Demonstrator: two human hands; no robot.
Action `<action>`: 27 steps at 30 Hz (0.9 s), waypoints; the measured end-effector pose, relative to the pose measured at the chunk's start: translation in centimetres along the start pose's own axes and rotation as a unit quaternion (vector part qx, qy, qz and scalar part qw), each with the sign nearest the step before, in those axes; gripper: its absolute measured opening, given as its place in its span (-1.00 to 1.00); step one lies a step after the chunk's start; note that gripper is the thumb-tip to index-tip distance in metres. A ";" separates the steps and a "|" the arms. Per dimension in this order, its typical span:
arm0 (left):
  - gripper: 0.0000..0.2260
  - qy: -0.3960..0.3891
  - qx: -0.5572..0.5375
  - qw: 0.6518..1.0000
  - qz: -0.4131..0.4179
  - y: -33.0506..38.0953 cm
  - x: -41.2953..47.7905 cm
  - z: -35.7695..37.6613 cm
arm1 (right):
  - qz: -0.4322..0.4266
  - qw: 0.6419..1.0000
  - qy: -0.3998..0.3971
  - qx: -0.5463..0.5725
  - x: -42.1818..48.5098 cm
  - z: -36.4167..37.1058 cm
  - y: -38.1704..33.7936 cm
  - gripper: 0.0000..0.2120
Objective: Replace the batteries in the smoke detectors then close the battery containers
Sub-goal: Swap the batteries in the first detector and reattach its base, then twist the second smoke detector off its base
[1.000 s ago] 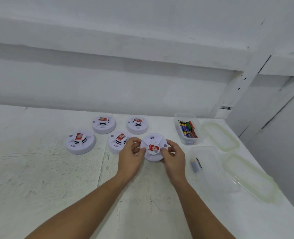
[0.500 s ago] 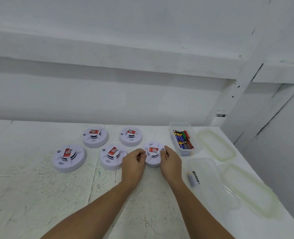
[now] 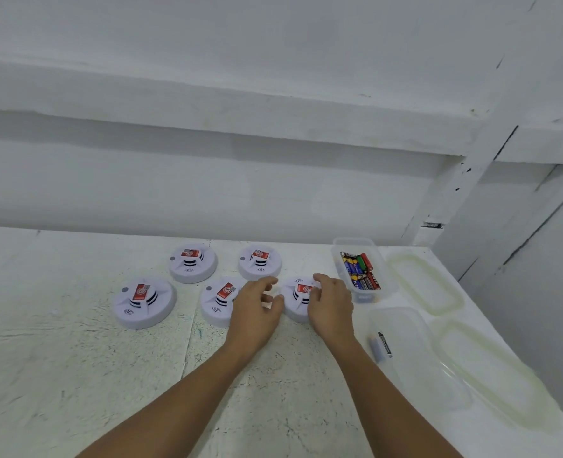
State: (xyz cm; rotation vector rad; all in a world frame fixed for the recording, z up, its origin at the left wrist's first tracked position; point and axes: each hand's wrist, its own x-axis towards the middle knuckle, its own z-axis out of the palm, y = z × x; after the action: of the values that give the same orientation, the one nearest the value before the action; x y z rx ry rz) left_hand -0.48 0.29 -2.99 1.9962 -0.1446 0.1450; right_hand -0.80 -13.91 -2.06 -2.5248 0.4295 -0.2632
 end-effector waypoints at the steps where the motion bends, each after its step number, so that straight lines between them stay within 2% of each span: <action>1: -0.71 0.021 0.007 1.000 0.010 -0.1 0.0 -0.7 | -0.012 1.000 0.012 -0.026 -0.1 -0.1 -0.6 -0.67; 4: -0.76 0.078 0.032 0.996 0.016 -0.7 -0.2 -3.1 | -0.062 0.997 0.029 -0.045 -0.6 -0.1 -2.4 -0.69; 7: -0.80 0.120 0.065 0.990 0.022 -2.1 -0.4 -5.4 | -0.105 0.994 -0.016 0.026 -1.4 0.9 -4.7 -0.73; 10: -0.76 0.131 0.091 0.987 -0.012 -3.3 -0.8 -6.7 | -0.109 0.989 -0.070 0.070 -2.0 2.4 -6.5 -0.76; 14: -0.67 0.085 0.157 0.980 -0.085 -5.2 -1.0 -7.4 | -0.039 0.984 -0.154 0.085 -2.5 4.0 -8.2 -0.76; 16: -0.74 0.061 0.163 0.982 -0.079 -5.9 -0.9 -7.5 | -0.002 0.981 -0.161 0.111 -2.5 4.7 -8.5 -0.89; 20: -0.89 0.042 0.128 0.988 -0.075 -5.5 -0.7 -7.7 | 0.042 0.966 -0.172 0.186 -2.7 5.5 -8.7 -0.86; 22: -0.94 0.051 0.114 0.990 -0.066 -5.5 -1.1 -7.9 | 0.064 0.946 -0.186 0.257 -3.3 5.1 -8.7 -0.76; 24: -0.88 0.059 0.093 0.993 -0.051 -5.3 -1.6 -8.1 | 0.090 0.920 -0.194 0.328 -3.7 4.4 -8.5 -0.68; 27: -0.76 0.061 0.029 0.996 -0.055 -4.8 -2.6 -8.5 | 0.122 0.888 -0.200 0.396 -4.4 3.2 -7.7 -0.73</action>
State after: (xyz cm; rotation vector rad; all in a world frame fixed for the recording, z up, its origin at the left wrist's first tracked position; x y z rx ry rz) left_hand -2.52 10.09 -4.19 2.0415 0.0493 0.2020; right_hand -2.13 -4.61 -0.79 -1.6386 0.3662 0.1620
